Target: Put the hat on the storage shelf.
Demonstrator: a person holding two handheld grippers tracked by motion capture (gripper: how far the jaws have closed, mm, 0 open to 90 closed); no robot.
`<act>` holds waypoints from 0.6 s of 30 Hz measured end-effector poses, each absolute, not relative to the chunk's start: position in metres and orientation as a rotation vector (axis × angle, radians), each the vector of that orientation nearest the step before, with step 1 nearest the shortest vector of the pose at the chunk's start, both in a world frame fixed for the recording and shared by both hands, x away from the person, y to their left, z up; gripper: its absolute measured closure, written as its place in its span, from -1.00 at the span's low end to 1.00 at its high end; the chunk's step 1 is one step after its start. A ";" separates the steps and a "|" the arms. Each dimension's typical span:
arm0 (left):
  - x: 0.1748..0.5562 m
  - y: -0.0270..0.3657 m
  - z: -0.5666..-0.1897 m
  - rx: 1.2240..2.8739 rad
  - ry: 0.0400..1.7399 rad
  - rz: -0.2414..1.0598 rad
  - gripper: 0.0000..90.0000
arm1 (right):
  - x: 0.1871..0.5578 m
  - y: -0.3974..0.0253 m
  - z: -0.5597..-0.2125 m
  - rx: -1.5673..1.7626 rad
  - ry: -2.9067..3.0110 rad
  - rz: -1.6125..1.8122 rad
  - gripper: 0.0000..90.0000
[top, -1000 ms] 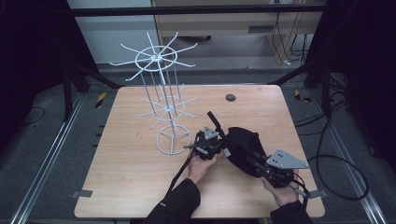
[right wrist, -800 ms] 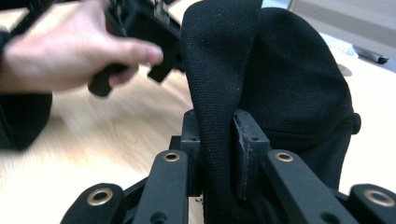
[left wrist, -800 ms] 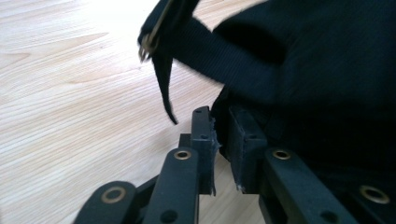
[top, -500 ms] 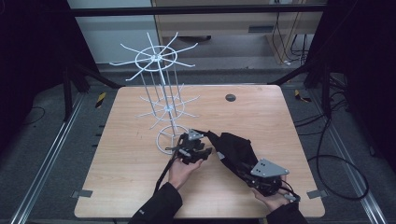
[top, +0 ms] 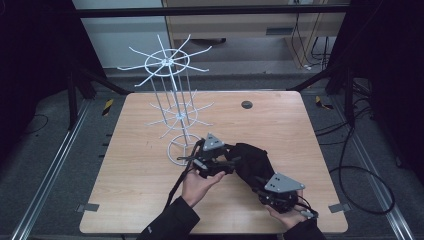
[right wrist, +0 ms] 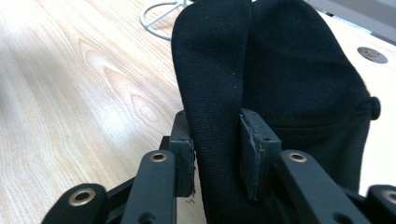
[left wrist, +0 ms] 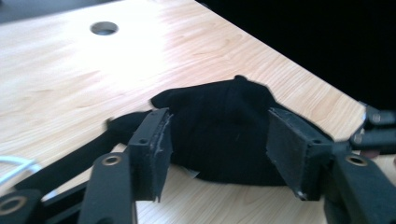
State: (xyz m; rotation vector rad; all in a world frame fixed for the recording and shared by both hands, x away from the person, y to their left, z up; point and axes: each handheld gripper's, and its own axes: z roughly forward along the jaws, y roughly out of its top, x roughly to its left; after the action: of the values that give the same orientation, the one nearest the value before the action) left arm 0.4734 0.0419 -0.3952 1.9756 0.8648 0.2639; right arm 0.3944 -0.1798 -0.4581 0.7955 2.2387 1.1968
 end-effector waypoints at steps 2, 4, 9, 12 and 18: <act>0.479 0.031 -0.401 1.998 0.864 0.251 -0.19 | 0.394 -0.179 -0.459 0.794 2.244 1.197 0.50; 0.484 0.024 -0.408 2.017 0.871 0.240 -0.20 | 0.393 -0.178 -0.460 0.785 2.251 1.194 0.49; 0.489 0.016 -0.420 2.091 0.879 0.236 0.11 | 0.394 -0.174 -0.462 0.763 2.274 1.184 0.48; 0.489 0.016 -0.423 2.109 0.891 0.238 0.39 | 0.394 -0.173 -0.463 0.761 2.286 1.186 0.47; 0.489 0.025 -0.423 2.092 0.909 0.188 0.77 | 0.396 -0.182 -0.450 0.796 2.297 1.352 0.18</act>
State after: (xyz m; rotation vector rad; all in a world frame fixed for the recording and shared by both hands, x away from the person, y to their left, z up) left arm 0.4894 0.0250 -0.4227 2.0920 0.9087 0.1884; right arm 0.3963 -0.1823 -0.4501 0.7955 2.2966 1.3519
